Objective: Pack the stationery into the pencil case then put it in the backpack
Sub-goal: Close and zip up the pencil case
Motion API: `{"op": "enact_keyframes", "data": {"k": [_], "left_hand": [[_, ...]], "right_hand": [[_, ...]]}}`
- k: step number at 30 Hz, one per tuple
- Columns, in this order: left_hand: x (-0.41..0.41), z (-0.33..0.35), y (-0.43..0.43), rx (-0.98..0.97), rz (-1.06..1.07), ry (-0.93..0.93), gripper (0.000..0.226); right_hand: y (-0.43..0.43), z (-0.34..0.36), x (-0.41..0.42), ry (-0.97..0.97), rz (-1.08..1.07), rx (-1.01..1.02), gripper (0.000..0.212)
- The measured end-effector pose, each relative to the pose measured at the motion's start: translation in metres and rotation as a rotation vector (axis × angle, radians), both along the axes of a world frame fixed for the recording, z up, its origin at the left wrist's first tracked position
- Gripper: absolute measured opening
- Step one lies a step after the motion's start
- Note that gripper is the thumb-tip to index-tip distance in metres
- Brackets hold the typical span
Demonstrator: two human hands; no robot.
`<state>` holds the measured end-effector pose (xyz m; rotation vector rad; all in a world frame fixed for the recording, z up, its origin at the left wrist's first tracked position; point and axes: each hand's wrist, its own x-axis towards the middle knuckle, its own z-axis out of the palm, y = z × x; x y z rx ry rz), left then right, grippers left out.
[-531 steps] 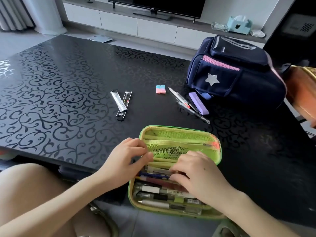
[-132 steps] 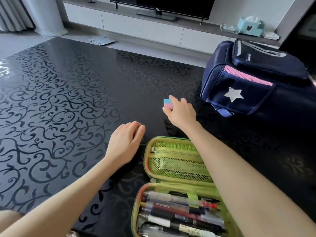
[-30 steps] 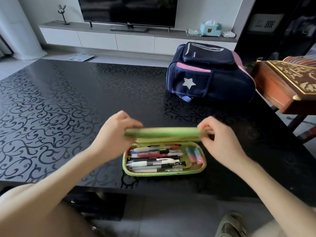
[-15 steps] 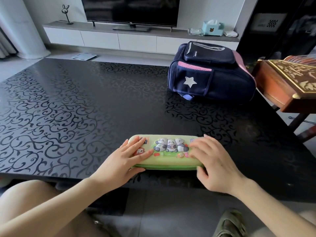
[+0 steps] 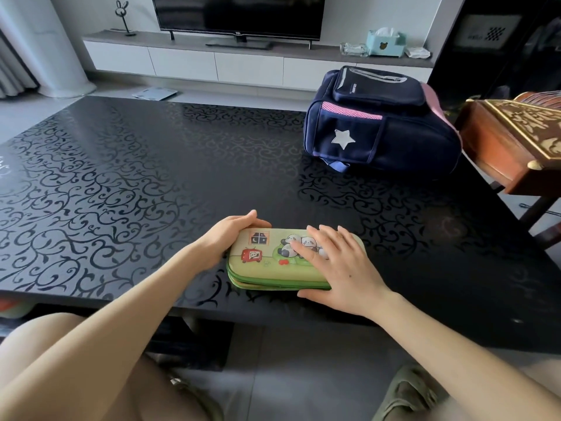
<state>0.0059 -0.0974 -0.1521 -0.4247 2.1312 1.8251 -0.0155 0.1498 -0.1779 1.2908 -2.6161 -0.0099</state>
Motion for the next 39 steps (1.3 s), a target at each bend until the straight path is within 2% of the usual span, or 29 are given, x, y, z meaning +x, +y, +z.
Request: {"op": "enact_keyframes", "data": {"k": [4, 5, 13, 16, 18, 21, 24, 27, 30, 34, 37, 39], "left_hand": [[-0.012, 0.005, -0.008, -0.26, -0.081, 0.023, 0.035], [-0.014, 0.005, -0.012, -0.272, -0.111, 0.017, 0.035], [-0.02, 0.009, -0.041, -0.131, -0.348, -0.107, 0.026], [-0.015, 0.007, -0.044, -0.165, -0.37, -0.077, 0.025], [-0.01, 0.005, -0.037, -0.374, -0.386, 0.023, 0.024], [-0.003, -0.007, -0.032, -0.852, -0.383, 0.259, 0.025], [0.02, -0.017, -0.041, -1.057, -0.416, 0.438, 0.025], [0.058, -0.023, -0.046, -1.197, -0.441, 0.535, 0.028], [0.094, -0.024, -0.031, -1.182, -0.385, 0.528, 0.026], [0.114, -0.018, 0.016, -1.043, -0.099, 0.4, 0.012], [0.116, -0.015, 0.063, -1.011, -0.021, 0.278, 0.017], [0.11, -0.018, 0.088, -0.929, -0.009, 0.295, 0.02]], "right_hand": [[0.0, 0.0, 0.0, 0.012, 0.005, -0.009, 0.08], [0.0, 0.0, 0.0, 0.012, 0.003, -0.004, 0.08], [0.0, 0.001, -0.001, -0.01, 0.006, 0.005, 0.079], [0.0, 0.001, -0.001, -0.026, 0.004, 0.01, 0.079], [0.0, 0.001, -0.001, -0.027, 0.004, 0.013, 0.079], [0.001, 0.001, -0.002, -0.031, 0.004, 0.008, 0.079], [0.001, 0.001, -0.002, -0.044, 0.008, 0.0, 0.078], [0.001, 0.001, -0.003, -0.038, -0.005, 0.006, 0.079], [-0.002, 0.001, 0.001, -0.041, -0.033, 0.0, 0.078], [-0.011, 0.002, 0.011, -0.024, -0.097, -0.037, 0.075], [-0.014, 0.001, 0.017, -0.049, -0.123, -0.022, 0.076], [-0.015, 0.002, 0.017, -0.063, -0.132, 0.014, 0.078]]}}
